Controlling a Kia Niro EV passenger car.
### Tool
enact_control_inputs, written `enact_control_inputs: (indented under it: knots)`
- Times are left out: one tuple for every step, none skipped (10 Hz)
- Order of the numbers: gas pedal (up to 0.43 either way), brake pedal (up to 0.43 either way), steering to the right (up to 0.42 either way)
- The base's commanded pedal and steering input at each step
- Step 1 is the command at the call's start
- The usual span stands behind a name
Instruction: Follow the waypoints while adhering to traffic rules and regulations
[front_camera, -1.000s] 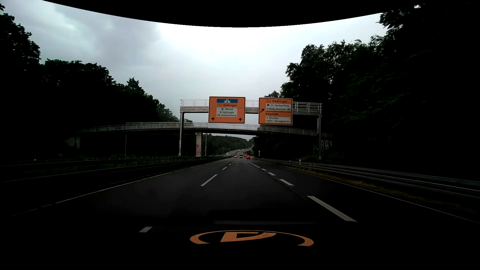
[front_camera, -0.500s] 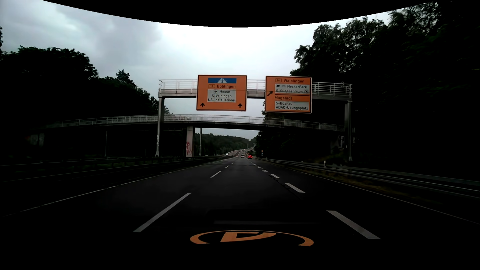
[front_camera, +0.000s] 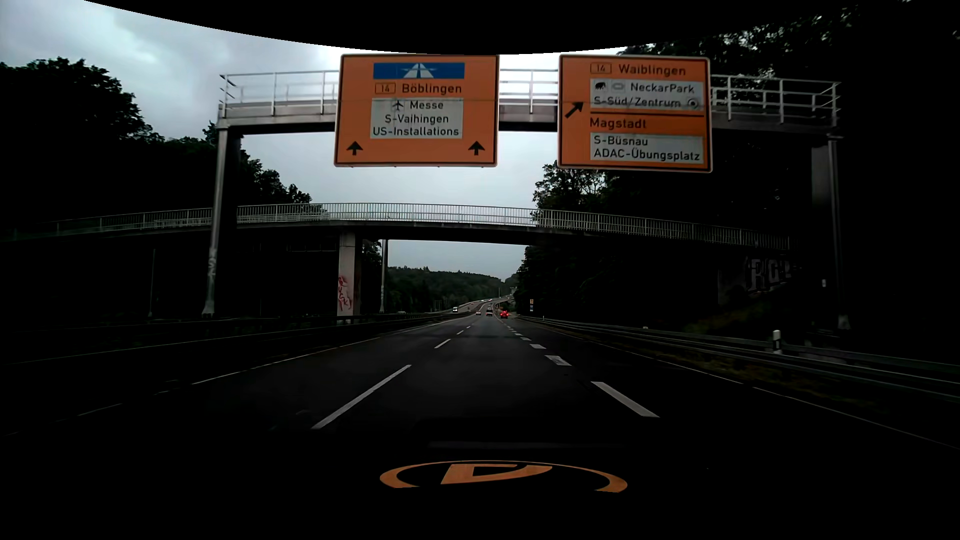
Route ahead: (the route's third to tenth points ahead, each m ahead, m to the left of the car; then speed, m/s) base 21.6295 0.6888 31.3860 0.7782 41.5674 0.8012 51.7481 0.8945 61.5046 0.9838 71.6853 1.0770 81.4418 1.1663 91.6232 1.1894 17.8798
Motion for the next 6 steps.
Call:
enact_control_inputs:
  knots:
    - [0.240, 0.000, -0.006]
    - [0.240, 0.000, -0.006]
    - [0.240, 0.000, -0.005]
    - [0.240, 0.000, -0.004]
    - [0.228, 0.000, -0.004]
    - [0.177, 0.000, -0.004]
